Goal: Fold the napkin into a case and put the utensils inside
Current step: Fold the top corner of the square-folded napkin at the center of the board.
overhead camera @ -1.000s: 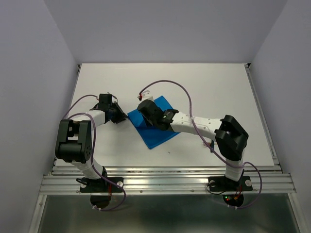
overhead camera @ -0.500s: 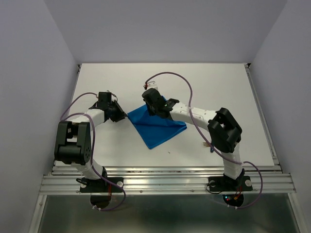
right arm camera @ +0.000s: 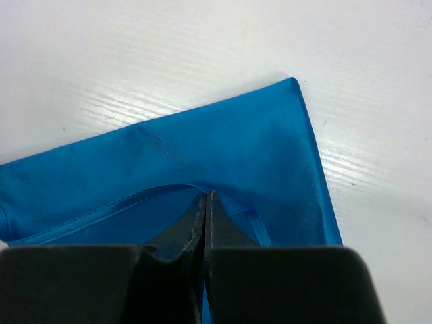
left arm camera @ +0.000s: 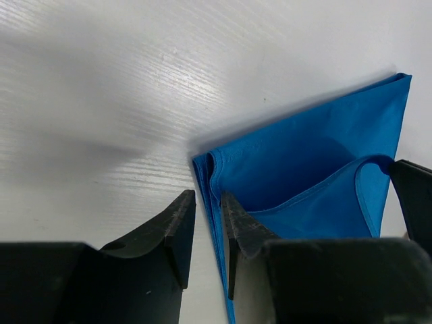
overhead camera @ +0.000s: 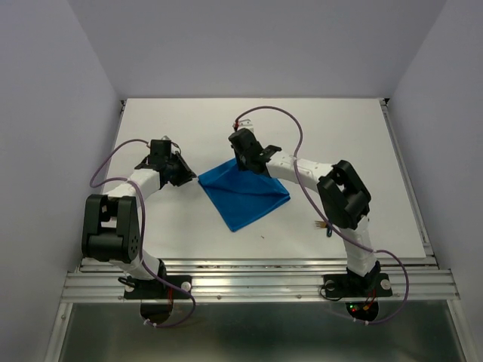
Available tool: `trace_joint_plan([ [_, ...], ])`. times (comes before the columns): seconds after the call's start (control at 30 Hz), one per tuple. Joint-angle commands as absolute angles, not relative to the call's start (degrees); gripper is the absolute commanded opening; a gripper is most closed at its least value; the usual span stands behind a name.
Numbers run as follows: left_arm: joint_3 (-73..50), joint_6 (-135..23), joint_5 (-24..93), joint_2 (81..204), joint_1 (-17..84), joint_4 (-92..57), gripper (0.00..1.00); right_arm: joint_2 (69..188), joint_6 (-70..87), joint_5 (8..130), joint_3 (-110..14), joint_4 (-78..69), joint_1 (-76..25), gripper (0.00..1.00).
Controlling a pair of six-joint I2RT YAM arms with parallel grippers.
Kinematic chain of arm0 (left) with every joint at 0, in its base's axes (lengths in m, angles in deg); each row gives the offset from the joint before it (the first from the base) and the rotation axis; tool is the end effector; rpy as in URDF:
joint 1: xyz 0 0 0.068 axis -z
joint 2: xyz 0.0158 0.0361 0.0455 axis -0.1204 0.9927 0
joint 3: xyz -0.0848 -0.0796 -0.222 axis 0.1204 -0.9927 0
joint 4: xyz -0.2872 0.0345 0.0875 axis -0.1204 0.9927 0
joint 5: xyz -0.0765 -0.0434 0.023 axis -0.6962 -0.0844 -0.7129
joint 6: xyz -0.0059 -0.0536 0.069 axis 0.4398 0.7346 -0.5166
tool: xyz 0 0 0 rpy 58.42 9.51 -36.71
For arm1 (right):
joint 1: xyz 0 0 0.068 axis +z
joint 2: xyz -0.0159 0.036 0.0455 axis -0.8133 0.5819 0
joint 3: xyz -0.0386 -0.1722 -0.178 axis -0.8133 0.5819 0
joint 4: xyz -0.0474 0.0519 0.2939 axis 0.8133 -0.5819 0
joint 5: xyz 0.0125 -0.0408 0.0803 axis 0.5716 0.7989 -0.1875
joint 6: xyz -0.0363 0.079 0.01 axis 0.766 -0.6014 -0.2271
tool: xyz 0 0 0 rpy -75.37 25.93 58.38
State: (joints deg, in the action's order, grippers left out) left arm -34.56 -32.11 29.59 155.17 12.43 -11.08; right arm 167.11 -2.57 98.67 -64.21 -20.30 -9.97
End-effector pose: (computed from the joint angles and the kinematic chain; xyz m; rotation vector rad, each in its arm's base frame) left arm 0.3797 -0.0541 0.1182 -0.5002 2.3304 -0.6137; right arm 0.3966 0.3482 0.1420 -0.3330 2.2489 0.1225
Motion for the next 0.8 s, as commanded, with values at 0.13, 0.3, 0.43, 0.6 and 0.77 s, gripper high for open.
trace_joint_plan([
  [0.13, -32.2, -33.2, 30.5, 152.1, 12.3, -9.4, 0.34, 168.6, -1.2, 101.1, -69.7, -18.1, -11.5, 0.01],
  [0.3, -32.1, -33.2, 30.3, 151.9, 12.3, -9.3, 0.34, 168.9, -1.1, 101.9, -70.7, -18.2, -12.1, 0.01],
  [0.43, -31.8, -33.5, 30.3, 151.5, 12.3, -8.9, 0.34, 169.8, -0.6, 102.7, -72.1, -19.1, -12.7, 0.01],
  [0.6, -31.5, -33.7, 30.1, 151.0, 12.3, -8.5, 0.34, 171.5, -0.5, 103.5, -73.5, -20.2, -13.2, 0.01],
  [0.77, -31.4, -34.2, 29.4, 150.6, 12.4, -8.3, 0.34, 173.8, -1.0, 103.6, -75.3, -21.4, -13.7, 0.01],
])
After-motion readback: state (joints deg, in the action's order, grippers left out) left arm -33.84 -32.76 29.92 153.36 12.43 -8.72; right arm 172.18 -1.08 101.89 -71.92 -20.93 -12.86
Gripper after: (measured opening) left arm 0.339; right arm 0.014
